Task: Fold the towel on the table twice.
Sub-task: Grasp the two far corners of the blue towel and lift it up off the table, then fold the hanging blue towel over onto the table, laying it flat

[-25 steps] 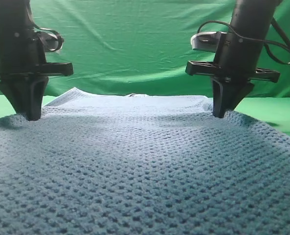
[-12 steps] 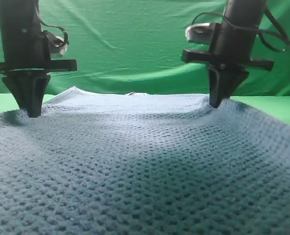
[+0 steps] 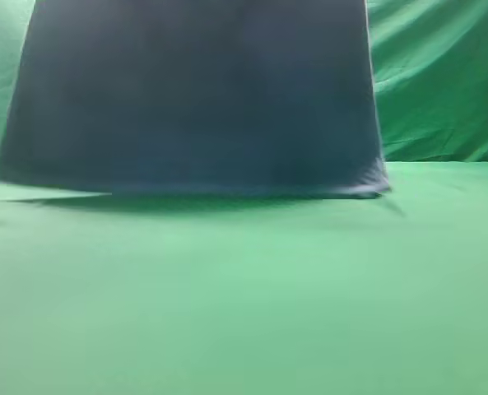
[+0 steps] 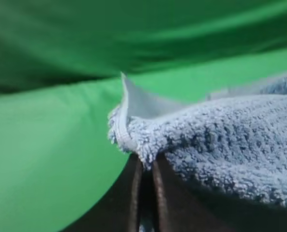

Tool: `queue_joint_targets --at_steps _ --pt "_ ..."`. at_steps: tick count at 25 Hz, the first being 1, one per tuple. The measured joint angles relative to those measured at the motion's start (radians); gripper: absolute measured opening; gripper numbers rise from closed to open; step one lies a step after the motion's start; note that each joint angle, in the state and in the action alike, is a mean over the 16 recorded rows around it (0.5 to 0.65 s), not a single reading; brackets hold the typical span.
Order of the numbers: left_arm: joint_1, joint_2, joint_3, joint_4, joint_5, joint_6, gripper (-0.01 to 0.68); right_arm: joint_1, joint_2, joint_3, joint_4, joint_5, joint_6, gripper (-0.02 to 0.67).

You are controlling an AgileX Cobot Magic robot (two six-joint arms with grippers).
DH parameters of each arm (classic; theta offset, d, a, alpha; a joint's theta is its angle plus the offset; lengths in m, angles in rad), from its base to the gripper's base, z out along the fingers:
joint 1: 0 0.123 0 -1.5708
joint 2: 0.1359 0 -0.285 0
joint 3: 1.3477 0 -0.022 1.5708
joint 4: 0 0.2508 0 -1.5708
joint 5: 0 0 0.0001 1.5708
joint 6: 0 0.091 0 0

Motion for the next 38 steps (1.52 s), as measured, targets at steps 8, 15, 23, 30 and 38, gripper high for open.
queue_joint_targets --at_steps 8,15,23,30,38 --pt "0.0 0.014 -0.106 0.027 0.028 -0.041 0.0 -0.026 0.007 -0.045 -0.016 0.013 0.004 0.0" --pt "-0.01 -0.017 0.0 0.022 0.043 -0.083 0.0 -0.044 -0.033 0.07 -0.016 0.092 0.012 0.0" --pt "-0.04 -0.231 0.352 0.011 -0.078 -0.11 0.0 -0.042 -0.217 0.324 -0.005 0.108 0.019 0.0" --pt "-0.063 -0.518 0.775 -0.015 -0.222 -0.124 0.0 -0.01 -0.46 0.675 0.018 0.033 0.028 0.0" --pt "-0.069 -0.833 1.191 -0.099 -0.293 -0.132 0.0 0.078 -0.731 1.076 0.047 -0.049 0.069 0.0"
